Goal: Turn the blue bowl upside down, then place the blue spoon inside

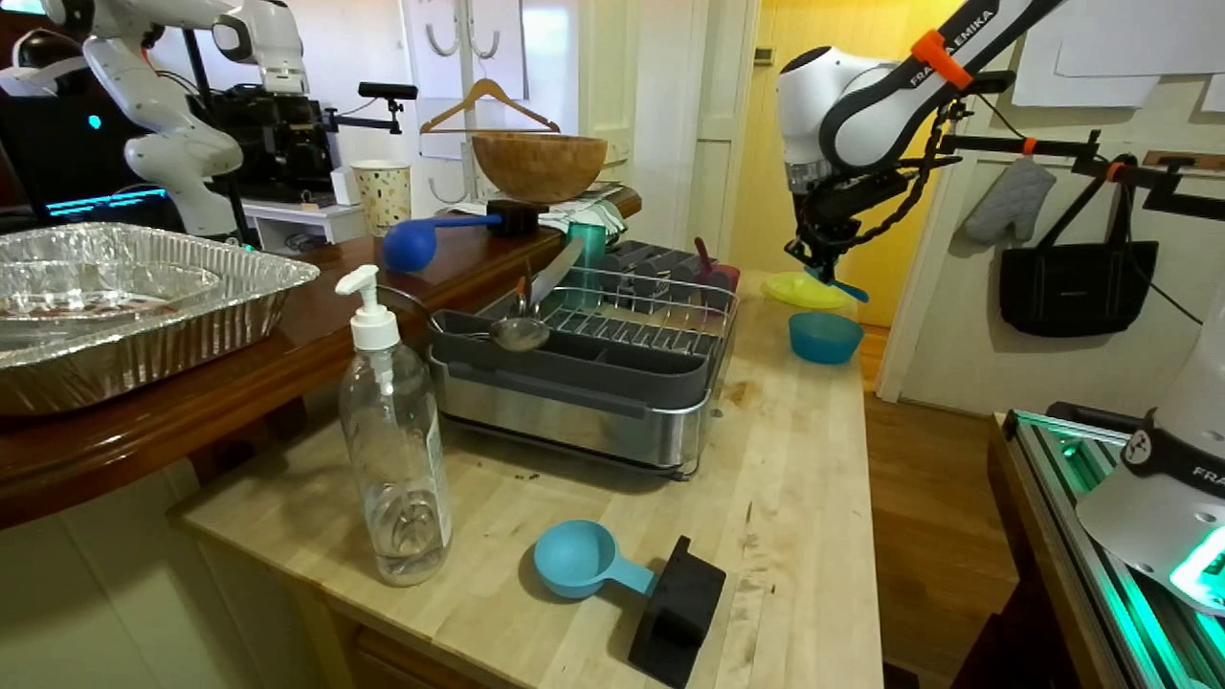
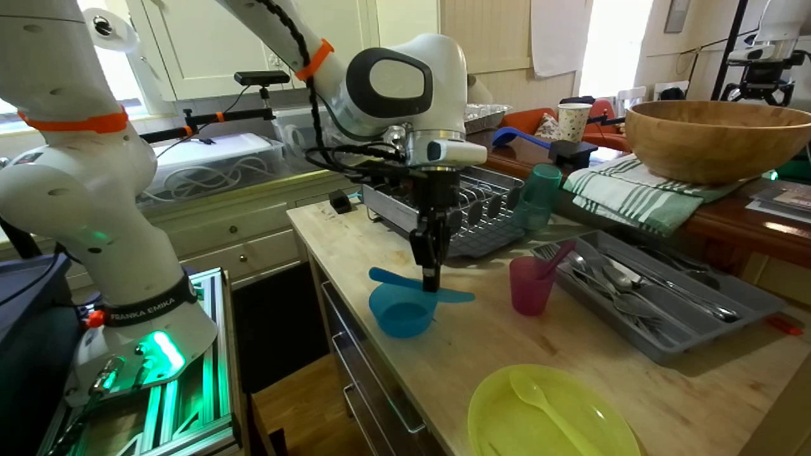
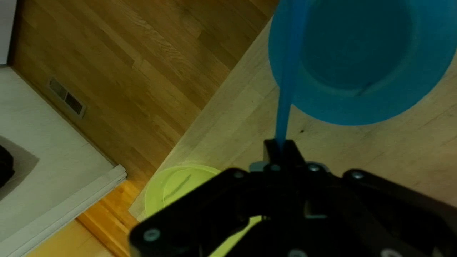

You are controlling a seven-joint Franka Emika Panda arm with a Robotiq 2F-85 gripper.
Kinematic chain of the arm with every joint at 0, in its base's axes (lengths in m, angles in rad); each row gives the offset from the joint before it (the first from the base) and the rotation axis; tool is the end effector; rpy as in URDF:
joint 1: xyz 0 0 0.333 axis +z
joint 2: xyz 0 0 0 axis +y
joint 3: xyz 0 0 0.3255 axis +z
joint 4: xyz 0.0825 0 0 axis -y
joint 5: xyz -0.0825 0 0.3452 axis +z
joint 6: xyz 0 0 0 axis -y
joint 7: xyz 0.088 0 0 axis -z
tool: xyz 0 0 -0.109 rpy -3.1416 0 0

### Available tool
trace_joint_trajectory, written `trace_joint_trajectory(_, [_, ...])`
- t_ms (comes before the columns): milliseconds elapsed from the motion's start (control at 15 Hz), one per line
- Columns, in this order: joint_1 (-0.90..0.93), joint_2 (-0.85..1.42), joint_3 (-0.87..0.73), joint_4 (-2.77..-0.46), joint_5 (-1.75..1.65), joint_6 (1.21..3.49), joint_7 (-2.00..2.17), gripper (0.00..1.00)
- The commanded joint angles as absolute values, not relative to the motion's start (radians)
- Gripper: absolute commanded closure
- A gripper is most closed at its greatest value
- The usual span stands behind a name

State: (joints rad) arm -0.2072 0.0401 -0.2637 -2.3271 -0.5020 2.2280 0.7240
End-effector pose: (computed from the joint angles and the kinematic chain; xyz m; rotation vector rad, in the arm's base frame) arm 0.4125 -0.2273 0.3493 2.4930 -1.1388 -0.1201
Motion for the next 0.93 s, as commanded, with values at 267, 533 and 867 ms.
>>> trace_joint_trajectory(267, [-0.202, -0.002, -0.231, -2.394, -0.531, 2.229, 0.749, 0.99])
trace_joint_trajectory(533, [-0.197, 0.008, -0.215, -2.406, -0.545, 2.233, 0.764, 0.99])
trace_joint_trajectory(867, [-0.185, 0.026, -0.196, -2.412, -0.566, 2.233, 0.788, 0.99])
